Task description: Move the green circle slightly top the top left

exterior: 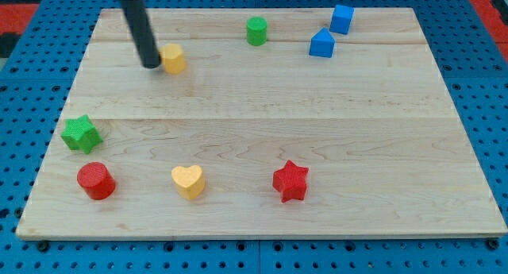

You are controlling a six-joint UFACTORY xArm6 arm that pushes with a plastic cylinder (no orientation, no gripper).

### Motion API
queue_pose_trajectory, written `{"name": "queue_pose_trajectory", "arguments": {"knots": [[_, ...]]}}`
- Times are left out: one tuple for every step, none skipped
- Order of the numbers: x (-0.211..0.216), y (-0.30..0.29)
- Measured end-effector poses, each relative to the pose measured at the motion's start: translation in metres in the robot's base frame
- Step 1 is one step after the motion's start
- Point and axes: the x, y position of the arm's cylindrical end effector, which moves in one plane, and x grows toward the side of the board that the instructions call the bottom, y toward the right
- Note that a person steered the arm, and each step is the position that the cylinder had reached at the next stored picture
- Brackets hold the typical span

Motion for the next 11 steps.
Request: {"name": "queue_pose_trajectory", "arguments": {"knots": [[-0.005, 0.063], [-0.007, 0.121], [-0.012, 0.17], [-0.018, 0.187], [-0.059, 0.185], [-0.065, 0.152], [-0.069, 0.131], [-0.075, 0.133], [-0.077, 0.138], [-0.077, 0.181], [-0.038, 0.196]]}}
